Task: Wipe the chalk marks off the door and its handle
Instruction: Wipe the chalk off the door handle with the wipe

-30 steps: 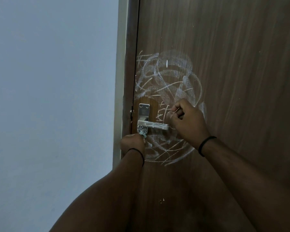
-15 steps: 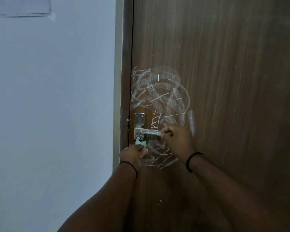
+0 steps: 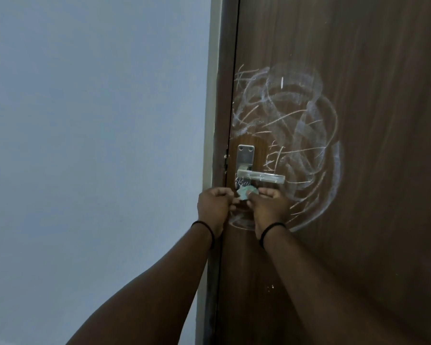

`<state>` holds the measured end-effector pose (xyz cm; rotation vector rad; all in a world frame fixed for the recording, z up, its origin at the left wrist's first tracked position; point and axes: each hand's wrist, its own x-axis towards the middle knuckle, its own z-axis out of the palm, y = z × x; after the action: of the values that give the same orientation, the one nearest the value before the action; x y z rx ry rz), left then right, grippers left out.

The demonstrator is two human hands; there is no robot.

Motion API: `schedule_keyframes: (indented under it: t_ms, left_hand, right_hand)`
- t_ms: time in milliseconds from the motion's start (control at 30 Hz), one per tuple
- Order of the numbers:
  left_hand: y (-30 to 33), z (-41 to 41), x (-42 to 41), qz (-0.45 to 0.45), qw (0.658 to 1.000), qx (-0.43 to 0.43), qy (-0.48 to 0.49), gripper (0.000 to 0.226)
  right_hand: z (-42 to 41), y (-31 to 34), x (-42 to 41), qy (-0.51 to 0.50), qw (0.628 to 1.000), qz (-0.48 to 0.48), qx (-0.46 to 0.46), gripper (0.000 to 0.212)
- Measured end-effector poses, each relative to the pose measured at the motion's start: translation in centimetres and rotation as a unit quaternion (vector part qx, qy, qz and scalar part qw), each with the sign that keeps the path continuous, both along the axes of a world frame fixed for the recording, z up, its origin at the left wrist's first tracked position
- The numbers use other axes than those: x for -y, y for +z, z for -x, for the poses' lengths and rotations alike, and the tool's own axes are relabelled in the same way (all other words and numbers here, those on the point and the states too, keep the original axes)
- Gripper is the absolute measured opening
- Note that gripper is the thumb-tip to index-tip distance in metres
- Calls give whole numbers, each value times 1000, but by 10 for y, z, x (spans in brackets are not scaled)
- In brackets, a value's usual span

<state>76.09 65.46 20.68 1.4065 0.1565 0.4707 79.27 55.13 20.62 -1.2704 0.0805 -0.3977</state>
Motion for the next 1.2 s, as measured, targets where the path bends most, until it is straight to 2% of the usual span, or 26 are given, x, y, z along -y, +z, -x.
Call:
schedule_keyframes:
  t_ms: [100,200,267,367,500,600,700,900,1100,1200]
  left_hand:
    - [-15,-8,-4,-99,992,48,69,13]
    - [-28,-14,-5,-172,979,75,85,13]
    - [-33,-16,-7,-219,967,85,100,14]
    - [-42,-21,-7,-256,954,99,124,15]
    - [-48,-27,1,-282,939,103,168,17]
    - [-49,-30,3,-292,932,117,179,19]
    - [-44,-32,4,-277,937,118,179,22]
    - [-37,-33,3,-250,941,87,209,23]
    - [-43,-29,4,-279,936,60,208,20]
    - [-45,-28,3,-280,937,34,206,20]
  right_hand:
    - [-9,-7,-11,-26,994,-100,31,18]
    - [-13,-7,-22,-62,984,-154,67,15]
    - [-16,-3,-26,-77,983,-145,82,18]
    - [-23,2,-29,-119,984,-75,106,26]
    - [-24,1,-21,-154,978,42,137,17]
    - [-18,-13,-17,-138,967,143,156,18]
    - [-15,-17,-19,-121,961,194,156,18]
    - [-18,1,-28,-136,973,133,129,23]
    - [-15,-2,-26,-148,963,197,107,26]
    - [-17,8,-35,-147,978,121,86,21]
